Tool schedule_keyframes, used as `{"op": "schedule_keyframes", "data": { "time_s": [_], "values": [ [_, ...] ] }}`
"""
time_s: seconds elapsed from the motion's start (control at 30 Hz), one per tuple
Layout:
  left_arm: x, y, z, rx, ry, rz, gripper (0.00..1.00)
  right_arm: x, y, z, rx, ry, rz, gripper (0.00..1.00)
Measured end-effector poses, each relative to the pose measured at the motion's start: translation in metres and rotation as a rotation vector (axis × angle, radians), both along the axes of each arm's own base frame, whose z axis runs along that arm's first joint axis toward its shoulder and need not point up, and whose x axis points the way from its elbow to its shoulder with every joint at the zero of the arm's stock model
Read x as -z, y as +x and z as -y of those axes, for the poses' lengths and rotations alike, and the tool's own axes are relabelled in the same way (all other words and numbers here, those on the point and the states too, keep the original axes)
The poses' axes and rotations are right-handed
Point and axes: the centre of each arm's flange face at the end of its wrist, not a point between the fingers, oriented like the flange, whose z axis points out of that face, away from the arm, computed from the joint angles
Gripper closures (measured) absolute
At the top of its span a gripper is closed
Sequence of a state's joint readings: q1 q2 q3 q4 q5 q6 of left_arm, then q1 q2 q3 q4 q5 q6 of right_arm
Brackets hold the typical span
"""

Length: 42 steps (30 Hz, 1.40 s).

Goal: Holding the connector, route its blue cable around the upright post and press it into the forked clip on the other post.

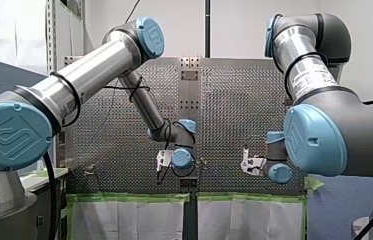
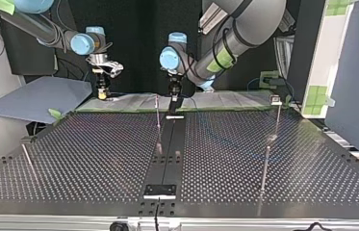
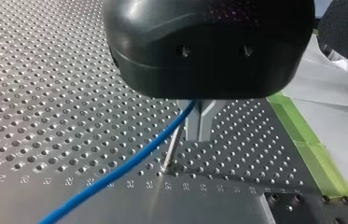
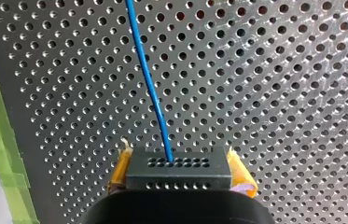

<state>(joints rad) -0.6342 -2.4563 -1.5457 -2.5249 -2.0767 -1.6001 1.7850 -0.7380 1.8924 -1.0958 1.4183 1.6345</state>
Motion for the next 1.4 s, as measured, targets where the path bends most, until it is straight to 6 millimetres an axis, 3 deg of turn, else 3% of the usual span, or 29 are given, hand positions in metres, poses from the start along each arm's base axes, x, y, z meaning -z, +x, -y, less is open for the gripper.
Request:
{"op": "schedule_keyframes", "data": {
  "time_s": [0.53,1.07,1.4],
  "values": [
    [-0.008,0.023,0.002,0.052,-0.059,0.044,1.0,-0.006,-0.006,0.01,0.012,-0.027,0.065,1.0],
    [-0.024,0.05,0.004,0.055,-0.107,0.053,1.0,-0.027,-0.001,0.048,0.01,-0.073,0.1,1.0],
    [-0.026,0.059,-0.001,0.048,-0.125,0.044,1.0,-0.033,0.002,0.057,0.004,-0.087,0.105,1.0]
  ]
}}
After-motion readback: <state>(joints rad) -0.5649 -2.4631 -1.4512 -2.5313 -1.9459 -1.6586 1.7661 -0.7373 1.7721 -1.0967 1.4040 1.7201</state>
